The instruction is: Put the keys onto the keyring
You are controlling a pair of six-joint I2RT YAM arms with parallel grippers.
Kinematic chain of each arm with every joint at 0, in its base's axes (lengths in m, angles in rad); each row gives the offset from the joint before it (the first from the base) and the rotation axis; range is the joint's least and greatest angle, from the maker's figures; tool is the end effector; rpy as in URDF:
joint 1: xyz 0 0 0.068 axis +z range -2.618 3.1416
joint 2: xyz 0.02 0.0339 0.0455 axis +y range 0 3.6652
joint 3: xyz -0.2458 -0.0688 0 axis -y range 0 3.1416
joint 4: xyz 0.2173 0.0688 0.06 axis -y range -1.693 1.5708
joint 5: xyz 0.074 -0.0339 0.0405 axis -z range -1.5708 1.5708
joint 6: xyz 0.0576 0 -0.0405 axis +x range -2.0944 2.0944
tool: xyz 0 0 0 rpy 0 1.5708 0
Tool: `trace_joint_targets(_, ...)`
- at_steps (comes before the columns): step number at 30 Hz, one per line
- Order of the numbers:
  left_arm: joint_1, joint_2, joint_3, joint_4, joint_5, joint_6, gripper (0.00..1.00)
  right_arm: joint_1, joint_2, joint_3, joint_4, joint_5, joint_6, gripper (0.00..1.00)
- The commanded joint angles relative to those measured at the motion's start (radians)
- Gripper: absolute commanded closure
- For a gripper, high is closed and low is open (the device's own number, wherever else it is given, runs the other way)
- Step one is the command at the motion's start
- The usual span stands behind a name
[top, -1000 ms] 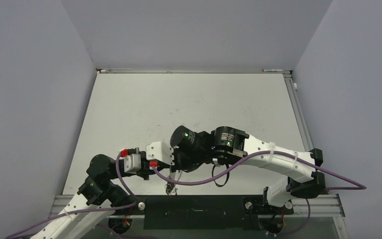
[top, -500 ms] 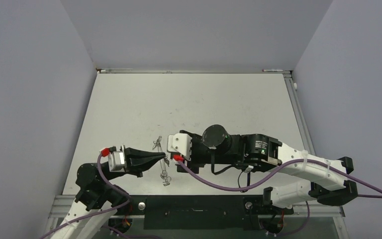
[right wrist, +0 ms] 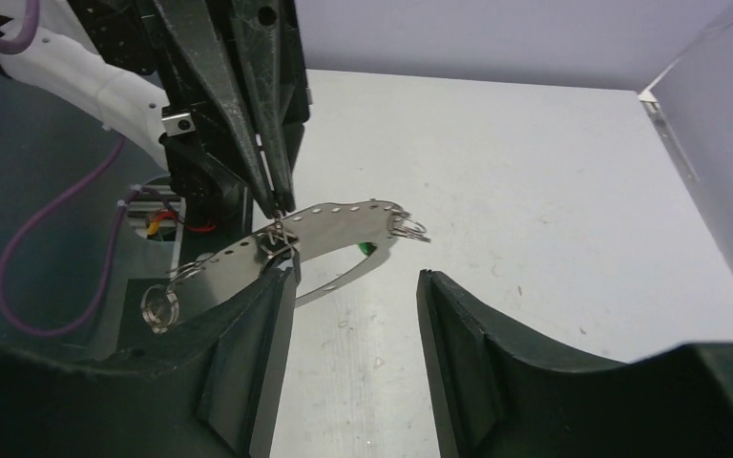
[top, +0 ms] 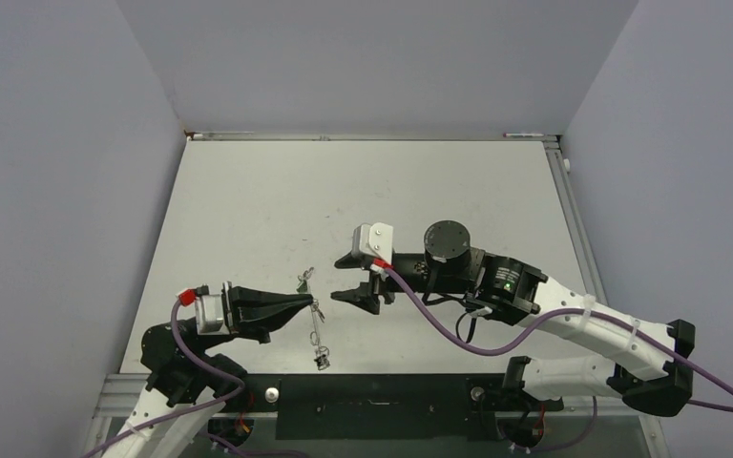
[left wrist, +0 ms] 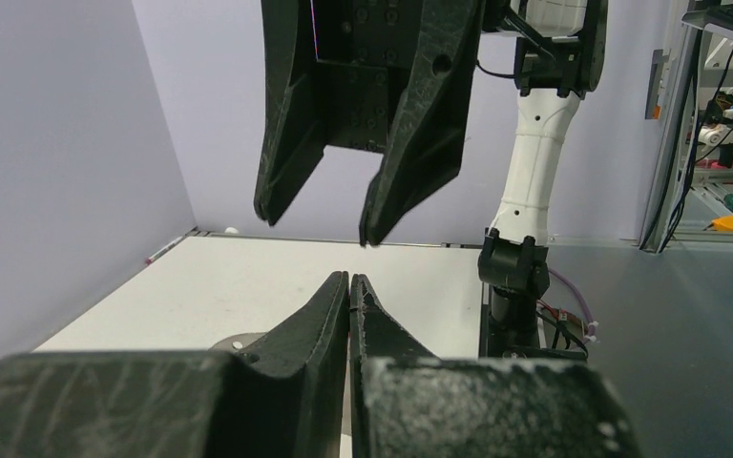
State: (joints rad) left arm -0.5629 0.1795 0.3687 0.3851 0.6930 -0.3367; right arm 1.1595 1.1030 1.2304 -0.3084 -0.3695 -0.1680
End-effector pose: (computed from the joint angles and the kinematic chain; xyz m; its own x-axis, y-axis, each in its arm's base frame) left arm 0.0477 -0.0736 0.3215 0.1481 -0.3940 -0.9071 0.9674 0.2482 0.0502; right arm 0.0780 0.2308 0.3970 0.0957 -0.1706 -0.9807 -0.9948 0.0189 -0.1004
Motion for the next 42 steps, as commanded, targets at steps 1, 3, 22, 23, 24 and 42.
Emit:
trace_joint_targets(1, 0.008, -0.012, 0.010, 0.058, -0.022, -0.010, 1.00, -0.004, 0.051, -0.007, 0.102, -0.180, 0.033, 0.50)
trace_joint_targets(3, 0.009, -0.011, 0.012, 0.052, -0.022, -0.007, 1.00, -0.003, 0.064, -0.006, 0.110, -0.216, 0.035, 0.51)
trace_joint_targets(22, 0.020, -0.005, 0.012, 0.048, -0.012, -0.010, 1.00, -0.004, 0.123, -0.013, 0.163, -0.297, 0.050, 0.57)
trace_joint_targets(23, 0.020, -0.005, 0.012, 0.047, -0.011, -0.010, 1.00, -0.003, 0.129, -0.012, 0.165, -0.300, 0.049, 0.58)
trace_joint_targets(24, 0.020, -0.005, 0.012, 0.047, -0.012, -0.010, 1.00, -0.004, 0.134, -0.010, 0.164, -0.302, 0.049, 0.60)
trace_joint_targets(42, 0.026, 0.003, 0.013, 0.007, -0.026, 0.008, 1.00, -0.004, 0.159, 0.038, 0.089, -0.247, -0.010, 0.95)
